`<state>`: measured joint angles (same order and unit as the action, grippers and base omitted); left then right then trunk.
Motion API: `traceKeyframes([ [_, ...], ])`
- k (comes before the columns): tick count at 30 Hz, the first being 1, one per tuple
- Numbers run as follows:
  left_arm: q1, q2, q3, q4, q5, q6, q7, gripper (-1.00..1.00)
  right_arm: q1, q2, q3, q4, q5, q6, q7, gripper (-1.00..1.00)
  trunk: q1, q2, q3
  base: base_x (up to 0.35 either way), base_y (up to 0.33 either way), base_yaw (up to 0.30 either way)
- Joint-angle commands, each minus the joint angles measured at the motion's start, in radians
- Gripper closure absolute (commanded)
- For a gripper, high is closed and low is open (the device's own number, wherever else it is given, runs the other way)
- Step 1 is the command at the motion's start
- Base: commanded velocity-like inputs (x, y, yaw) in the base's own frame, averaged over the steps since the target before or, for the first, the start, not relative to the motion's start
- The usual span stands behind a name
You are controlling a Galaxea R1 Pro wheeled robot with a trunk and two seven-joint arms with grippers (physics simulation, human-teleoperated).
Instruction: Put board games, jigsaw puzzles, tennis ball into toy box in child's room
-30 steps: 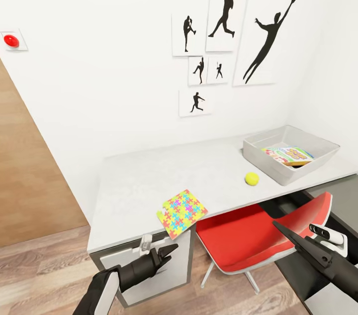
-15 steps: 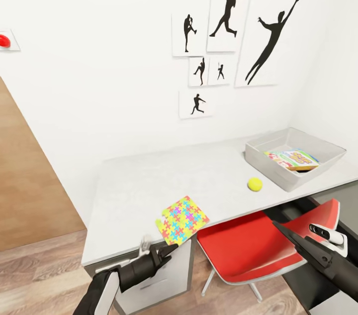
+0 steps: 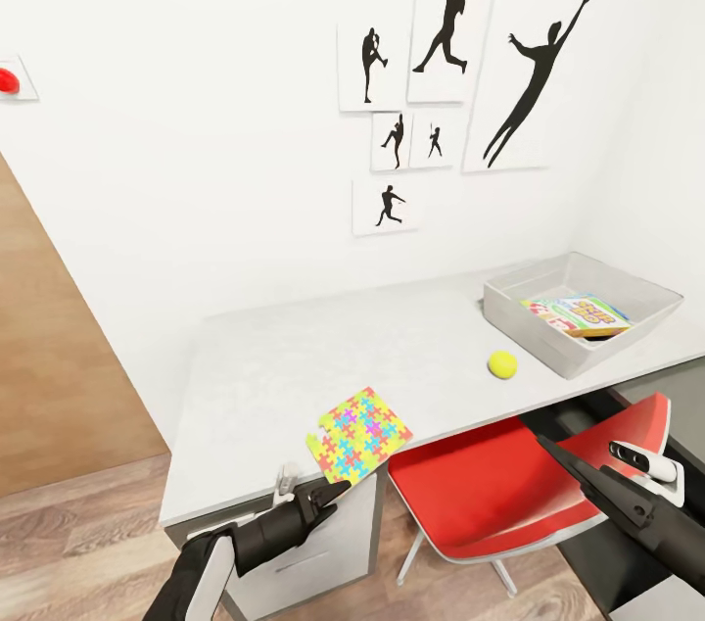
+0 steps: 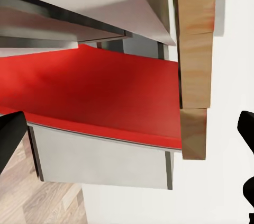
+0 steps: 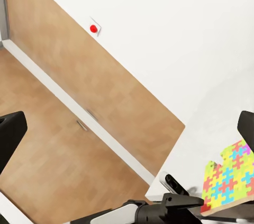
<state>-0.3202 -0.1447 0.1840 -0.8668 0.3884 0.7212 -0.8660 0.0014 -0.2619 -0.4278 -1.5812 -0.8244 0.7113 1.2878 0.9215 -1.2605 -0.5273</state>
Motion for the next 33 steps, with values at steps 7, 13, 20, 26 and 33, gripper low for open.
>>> traceKeyframes([
  [7, 0.0, -0.001, 0.003, 0.0, 0.001, 0.006, -0.002, -1.0, 0.0, 0.0, 0.0, -0.001, -0.005, 0.008, -0.001, -1.0, 0.0, -0.001, -0.001, 0.0, 0.0, 0.0],
  [13, -0.001, -0.002, 0.003, 0.0, 0.001, 0.006, -0.002, -1.0, 0.0, -0.001, 0.0, 0.0, -0.005, 0.008, -0.001, -1.0, 0.0, -0.001, -0.001, 0.0, 0.0, 0.0],
  [20, 0.0, -0.004, 0.002, 0.0, 0.001, 0.005, -0.001, -1.0, 0.0, -0.002, 0.0, 0.0, -0.005, 0.008, -0.001, -1.0, 0.0, -0.001, -0.001, 0.0, 0.0, 0.0],
  [26, 0.0, -0.003, 0.002, 0.0, 0.001, 0.007, -0.001, -1.0, 0.0, -0.001, 0.001, -0.001, -0.005, 0.008, -0.001, -1.0, 0.0, -0.001, -0.001, 0.0, 0.0, 0.0],
  [33, -0.001, -0.001, 0.003, 0.0, 0.001, 0.007, -0.002, -1.0, 0.0, 0.0, 0.001, -0.002, -0.005, 0.008, -0.001, -1.0, 0.0, -0.001, -0.001, 0.0, -0.047, 0.0],
])
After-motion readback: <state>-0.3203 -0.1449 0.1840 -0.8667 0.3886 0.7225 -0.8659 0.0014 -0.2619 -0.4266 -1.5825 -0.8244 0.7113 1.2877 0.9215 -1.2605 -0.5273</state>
